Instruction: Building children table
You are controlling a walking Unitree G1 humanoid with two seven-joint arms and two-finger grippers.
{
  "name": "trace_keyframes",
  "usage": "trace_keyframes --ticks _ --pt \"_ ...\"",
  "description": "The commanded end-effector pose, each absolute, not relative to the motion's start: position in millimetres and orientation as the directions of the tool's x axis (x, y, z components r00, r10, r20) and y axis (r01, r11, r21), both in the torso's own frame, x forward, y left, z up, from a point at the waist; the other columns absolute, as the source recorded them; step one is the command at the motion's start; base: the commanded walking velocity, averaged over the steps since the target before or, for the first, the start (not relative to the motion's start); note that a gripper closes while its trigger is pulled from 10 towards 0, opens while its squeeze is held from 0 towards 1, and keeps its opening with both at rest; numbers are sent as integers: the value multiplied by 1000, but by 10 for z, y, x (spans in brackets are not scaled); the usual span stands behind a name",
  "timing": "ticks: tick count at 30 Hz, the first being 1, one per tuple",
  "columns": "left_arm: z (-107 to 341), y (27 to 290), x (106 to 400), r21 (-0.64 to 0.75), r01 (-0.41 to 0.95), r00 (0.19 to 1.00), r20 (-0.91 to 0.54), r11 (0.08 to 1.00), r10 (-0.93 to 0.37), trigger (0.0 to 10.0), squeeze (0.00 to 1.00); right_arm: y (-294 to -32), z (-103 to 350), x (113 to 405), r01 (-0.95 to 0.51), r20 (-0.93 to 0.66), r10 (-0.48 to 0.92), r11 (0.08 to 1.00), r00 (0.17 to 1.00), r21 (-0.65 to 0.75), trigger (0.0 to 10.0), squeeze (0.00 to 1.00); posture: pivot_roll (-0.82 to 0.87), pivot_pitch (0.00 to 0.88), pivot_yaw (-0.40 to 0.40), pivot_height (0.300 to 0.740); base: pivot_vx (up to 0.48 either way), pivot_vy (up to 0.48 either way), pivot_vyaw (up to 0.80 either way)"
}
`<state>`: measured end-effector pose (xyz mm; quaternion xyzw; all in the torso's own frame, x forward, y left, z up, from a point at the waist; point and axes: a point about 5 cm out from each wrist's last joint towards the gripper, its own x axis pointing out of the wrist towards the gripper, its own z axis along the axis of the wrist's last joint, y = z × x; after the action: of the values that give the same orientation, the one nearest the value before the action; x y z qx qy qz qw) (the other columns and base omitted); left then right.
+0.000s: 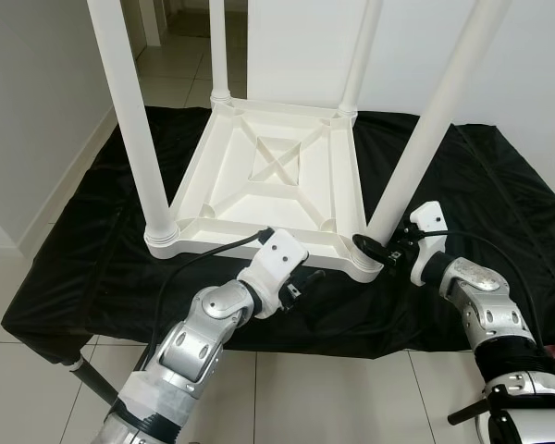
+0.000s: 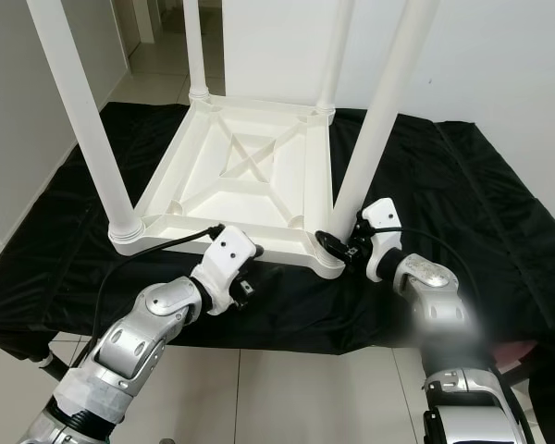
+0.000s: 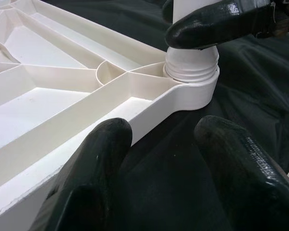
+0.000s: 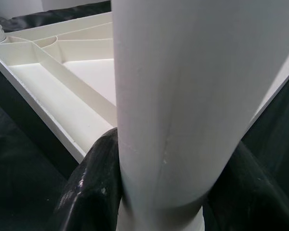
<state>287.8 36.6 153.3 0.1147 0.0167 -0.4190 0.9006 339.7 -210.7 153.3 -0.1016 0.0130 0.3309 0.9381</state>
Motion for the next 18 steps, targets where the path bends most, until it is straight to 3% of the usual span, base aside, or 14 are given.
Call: trace_keyframes --ticks 1,2,11,18 --pt "1522 374 2890 199 760 646 -135 618 -751 10000 0 -2075 1402 3376 -641 -142 626 750 767 -160 5333 0 -13 28 -38 740 0 0 0" --pt "1517 377 2890 201 759 647 -137 619 -750 10000 0 -2081 1387 3382 -630 -139 615 761 776 -153 10000 0 -13 28 -39 740 0 0 0" --pt "1503 376 2883 205 762 644 -144 614 -751 10000 0 -2089 1323 3372 -463 -79 456 878 886 -120 10000 0 -20 33 -36 740 0 0 0" --pt "1484 365 2861 202 768 638 -151 608 -755 10000 0 -2064 1290 3320 -214 -41 212 976 976 -49 10000 0 -23 42 -32 740 0 0 0"
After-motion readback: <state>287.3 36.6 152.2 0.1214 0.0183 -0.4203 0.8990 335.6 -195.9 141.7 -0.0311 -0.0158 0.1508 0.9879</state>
